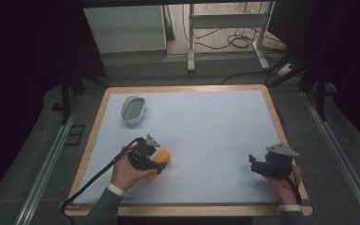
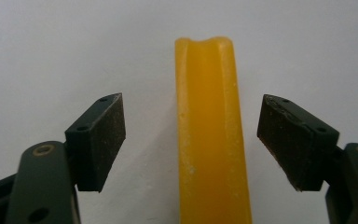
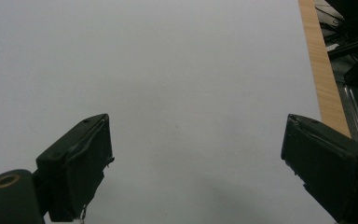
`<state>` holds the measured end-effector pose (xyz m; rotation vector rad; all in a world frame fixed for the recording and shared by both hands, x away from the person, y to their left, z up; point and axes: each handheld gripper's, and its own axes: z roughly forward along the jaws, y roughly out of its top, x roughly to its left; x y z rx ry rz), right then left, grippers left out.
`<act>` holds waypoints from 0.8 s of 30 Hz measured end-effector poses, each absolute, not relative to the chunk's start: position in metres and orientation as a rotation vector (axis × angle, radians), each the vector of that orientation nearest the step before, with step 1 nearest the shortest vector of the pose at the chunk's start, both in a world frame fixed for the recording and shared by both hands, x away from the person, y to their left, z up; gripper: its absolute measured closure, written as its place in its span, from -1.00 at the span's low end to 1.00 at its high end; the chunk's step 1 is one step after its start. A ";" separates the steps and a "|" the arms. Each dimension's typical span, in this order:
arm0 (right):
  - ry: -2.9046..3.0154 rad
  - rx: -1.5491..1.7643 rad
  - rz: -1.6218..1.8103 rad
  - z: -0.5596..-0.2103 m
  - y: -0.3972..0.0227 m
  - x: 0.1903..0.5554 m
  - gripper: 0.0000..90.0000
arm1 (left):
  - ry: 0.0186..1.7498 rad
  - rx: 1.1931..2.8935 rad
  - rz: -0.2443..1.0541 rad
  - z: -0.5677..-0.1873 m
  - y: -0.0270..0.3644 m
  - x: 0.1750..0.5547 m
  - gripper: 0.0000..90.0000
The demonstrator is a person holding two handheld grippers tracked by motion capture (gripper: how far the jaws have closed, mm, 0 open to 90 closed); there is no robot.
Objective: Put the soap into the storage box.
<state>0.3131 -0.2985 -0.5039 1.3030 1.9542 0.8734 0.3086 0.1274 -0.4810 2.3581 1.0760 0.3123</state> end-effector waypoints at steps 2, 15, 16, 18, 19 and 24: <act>1.956 1.303 0.873 -0.504 -0.298 0.313 -0.81 | 1.087 2.370 0.304 -0.485 0.126 0.309 -0.39; 1.960 1.307 0.854 -0.507 -0.298 0.315 -0.81 | 1.120 2.411 0.253 -0.499 0.120 0.307 0.33; 1.960 1.307 0.854 -0.507 -0.298 0.315 -0.81 | 1.120 2.411 0.253 -0.499 0.120 0.307 0.34; 1.959 1.308 0.851 -0.507 -0.299 0.314 -0.81 | 1.120 2.408 0.249 -0.499 0.121 0.307 0.35; 1.959 1.307 0.853 -0.507 -0.299 0.314 -0.81 | 1.121 2.408 0.250 -0.499 0.121 0.307 0.35; 1.954 1.306 0.854 -0.505 -0.299 0.314 -0.80 | 1.123 2.402 0.239 -0.499 0.124 0.308 0.36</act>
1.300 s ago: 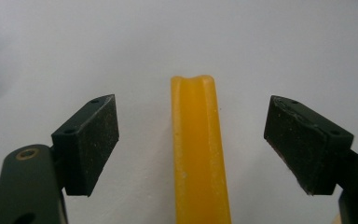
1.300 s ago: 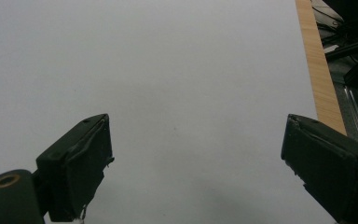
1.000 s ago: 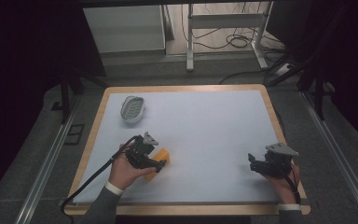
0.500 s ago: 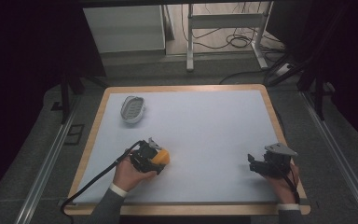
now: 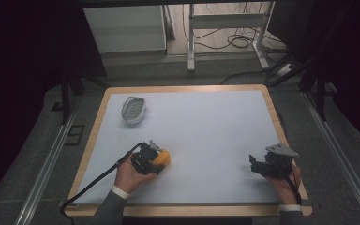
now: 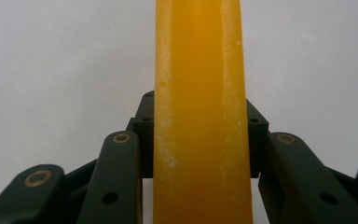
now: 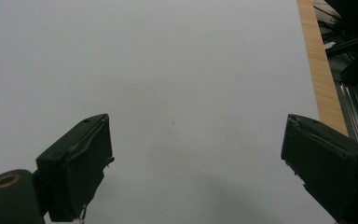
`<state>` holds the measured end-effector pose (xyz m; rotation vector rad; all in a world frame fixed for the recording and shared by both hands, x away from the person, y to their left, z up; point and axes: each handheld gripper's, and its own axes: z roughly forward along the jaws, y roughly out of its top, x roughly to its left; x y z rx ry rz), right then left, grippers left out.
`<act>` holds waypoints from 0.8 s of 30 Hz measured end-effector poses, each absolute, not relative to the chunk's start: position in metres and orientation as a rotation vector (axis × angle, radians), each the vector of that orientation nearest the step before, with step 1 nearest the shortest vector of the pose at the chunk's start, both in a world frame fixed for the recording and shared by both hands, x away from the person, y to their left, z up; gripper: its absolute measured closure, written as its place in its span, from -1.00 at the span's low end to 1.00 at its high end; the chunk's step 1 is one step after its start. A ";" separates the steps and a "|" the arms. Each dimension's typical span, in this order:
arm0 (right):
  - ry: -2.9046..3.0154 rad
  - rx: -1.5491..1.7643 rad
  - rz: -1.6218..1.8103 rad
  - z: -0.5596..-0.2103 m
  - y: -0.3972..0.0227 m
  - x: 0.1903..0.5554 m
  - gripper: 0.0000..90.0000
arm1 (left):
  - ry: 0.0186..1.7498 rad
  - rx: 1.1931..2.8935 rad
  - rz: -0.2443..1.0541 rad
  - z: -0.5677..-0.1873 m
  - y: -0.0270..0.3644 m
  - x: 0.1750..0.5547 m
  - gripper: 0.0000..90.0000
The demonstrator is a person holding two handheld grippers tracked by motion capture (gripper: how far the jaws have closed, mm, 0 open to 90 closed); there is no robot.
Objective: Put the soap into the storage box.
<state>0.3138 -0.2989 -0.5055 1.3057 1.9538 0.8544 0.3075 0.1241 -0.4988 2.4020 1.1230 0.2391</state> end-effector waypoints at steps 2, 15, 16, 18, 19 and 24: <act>1.951 1.306 0.857 -0.505 -0.299 0.314 -0.80 | 1.127 2.394 0.228 -0.498 0.128 0.308 0.36; 1.939 1.307 0.857 -0.504 -0.300 0.313 -0.81 | 1.117 2.309 0.223 -0.481 0.147 0.311 0.36; 1.939 1.307 0.857 -0.504 -0.300 0.313 -0.80 | 1.117 2.305 0.224 -0.480 0.148 0.311 0.36; 1.939 1.307 0.858 -0.504 -0.301 0.313 -0.81 | 1.119 2.297 0.226 -0.478 0.150 0.312 0.36; 1.935 1.309 0.859 -0.503 -0.301 0.313 -0.80 | 1.119 2.294 0.226 -0.477 0.151 0.312 0.36; 1.930 1.313 0.859 -0.503 -0.303 0.313 -0.80 | 1.118 2.285 0.239 -0.472 0.154 0.314 0.36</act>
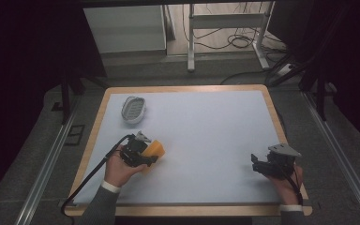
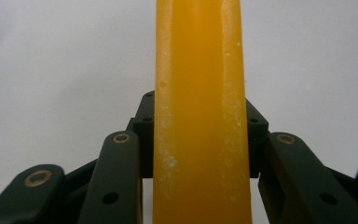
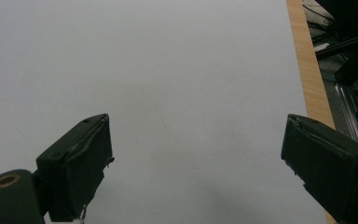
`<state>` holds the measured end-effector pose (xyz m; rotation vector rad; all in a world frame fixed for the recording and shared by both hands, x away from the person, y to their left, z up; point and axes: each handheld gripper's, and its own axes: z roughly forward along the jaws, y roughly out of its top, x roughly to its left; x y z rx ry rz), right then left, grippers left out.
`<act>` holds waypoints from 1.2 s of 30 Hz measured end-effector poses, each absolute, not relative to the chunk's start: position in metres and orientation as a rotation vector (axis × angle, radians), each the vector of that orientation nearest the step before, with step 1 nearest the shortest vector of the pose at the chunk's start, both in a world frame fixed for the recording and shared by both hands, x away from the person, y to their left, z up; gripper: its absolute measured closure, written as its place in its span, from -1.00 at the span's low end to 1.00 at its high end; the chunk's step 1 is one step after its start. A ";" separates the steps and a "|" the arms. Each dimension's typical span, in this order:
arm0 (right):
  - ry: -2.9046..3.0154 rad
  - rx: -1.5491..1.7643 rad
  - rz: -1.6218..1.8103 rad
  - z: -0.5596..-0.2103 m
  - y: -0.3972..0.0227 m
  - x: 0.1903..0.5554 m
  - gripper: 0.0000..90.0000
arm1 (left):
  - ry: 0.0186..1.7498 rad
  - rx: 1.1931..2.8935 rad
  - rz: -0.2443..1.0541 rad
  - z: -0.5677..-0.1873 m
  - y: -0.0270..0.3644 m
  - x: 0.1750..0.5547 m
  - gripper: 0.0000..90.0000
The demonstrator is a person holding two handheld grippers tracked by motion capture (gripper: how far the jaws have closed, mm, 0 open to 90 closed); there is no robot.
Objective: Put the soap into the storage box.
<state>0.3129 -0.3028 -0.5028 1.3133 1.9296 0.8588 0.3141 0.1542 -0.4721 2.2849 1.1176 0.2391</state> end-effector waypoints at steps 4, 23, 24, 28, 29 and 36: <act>1.932 1.312 0.859 -0.503 -0.302 0.313 -0.81 | 1.119 2.277 0.246 -0.469 0.156 0.315 0.36; 1.924 1.318 0.857 -0.502 -0.305 0.313 -0.80 | 1.128 2.258 0.279 -0.457 0.162 0.323 0.36; 1.924 1.318 0.857 -0.502 -0.305 0.313 -0.80 | 1.129 2.259 0.279 -0.457 0.163 0.324 0.36; 1.922 1.321 0.857 -0.502 -0.305 0.313 -0.80 | 1.131 2.255 0.277 -0.456 0.164 0.325 0.36; 1.922 1.319 0.857 -0.502 -0.305 0.313 -0.80 | 1.134 2.253 0.280 -0.455 0.164 0.325 0.36; 1.919 1.321 0.863 -0.502 -0.305 0.312 -0.80 | 1.126 2.242 0.295 -0.449 0.164 0.327 0.36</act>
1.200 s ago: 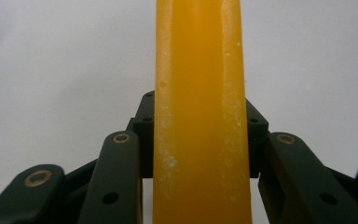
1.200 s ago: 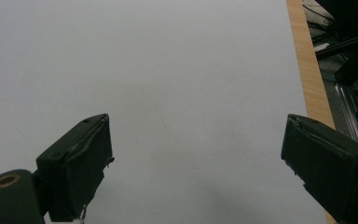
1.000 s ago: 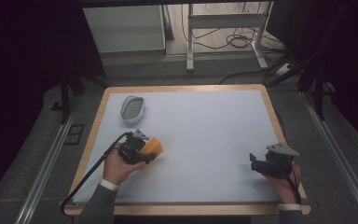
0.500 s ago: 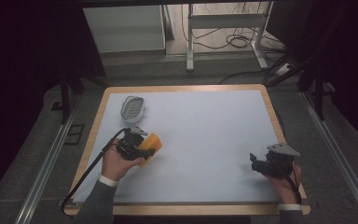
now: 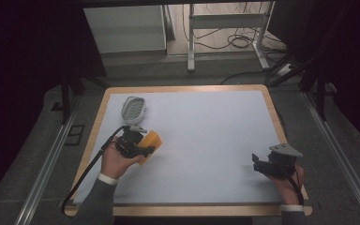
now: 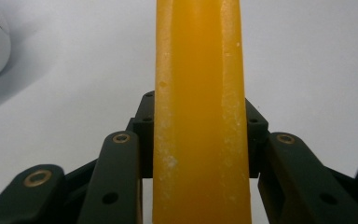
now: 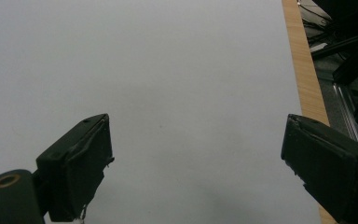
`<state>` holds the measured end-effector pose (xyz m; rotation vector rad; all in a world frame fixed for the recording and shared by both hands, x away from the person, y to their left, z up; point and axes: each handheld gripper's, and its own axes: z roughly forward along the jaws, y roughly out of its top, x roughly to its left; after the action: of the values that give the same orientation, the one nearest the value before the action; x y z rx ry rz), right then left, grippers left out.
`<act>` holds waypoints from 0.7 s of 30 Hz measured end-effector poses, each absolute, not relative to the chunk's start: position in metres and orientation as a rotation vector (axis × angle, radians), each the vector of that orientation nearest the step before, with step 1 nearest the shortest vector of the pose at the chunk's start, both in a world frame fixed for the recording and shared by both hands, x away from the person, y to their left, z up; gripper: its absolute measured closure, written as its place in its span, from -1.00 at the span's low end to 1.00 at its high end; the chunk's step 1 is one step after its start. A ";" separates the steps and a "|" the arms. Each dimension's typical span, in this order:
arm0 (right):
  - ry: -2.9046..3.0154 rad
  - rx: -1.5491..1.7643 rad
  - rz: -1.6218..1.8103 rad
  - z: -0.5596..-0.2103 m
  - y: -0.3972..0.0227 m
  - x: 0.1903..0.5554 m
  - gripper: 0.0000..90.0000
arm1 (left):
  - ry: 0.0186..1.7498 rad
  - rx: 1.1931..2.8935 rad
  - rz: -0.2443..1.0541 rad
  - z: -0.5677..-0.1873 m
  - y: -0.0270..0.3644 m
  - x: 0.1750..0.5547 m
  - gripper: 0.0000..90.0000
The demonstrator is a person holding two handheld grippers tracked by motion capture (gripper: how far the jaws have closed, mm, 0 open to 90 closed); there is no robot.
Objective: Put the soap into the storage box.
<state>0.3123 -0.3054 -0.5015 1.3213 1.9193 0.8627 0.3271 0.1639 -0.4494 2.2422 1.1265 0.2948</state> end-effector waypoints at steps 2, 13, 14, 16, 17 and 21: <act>1.919 1.321 0.864 -0.501 -0.306 0.312 -0.80 | 1.123 2.242 0.295 -0.448 0.164 0.328 0.36; 1.916 1.322 0.864 -0.501 -0.307 0.312 -0.80 | 1.127 2.241 0.308 -0.442 0.166 0.334 0.36; 1.916 1.322 0.864 -0.501 -0.307 0.312 -0.80 | 1.129 2.238 0.311 -0.441 0.166 0.335 0.36; 1.917 1.320 0.862 -0.501 -0.307 0.312 -0.80 | 1.129 2.235 0.314 -0.440 0.166 0.336 0.36; 1.917 1.319 0.862 -0.501 -0.307 0.312 -0.80 | 1.130 2.232 0.317 -0.439 0.167 0.336 0.36; 1.916 1.321 0.862 -0.501 -0.307 0.312 -0.80 | 1.130 2.235 0.323 -0.437 0.168 0.338 0.36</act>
<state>0.3121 -0.3067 -0.5011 1.3206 1.9158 0.8618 0.3379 0.1678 -0.4367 2.2348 1.1300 0.3234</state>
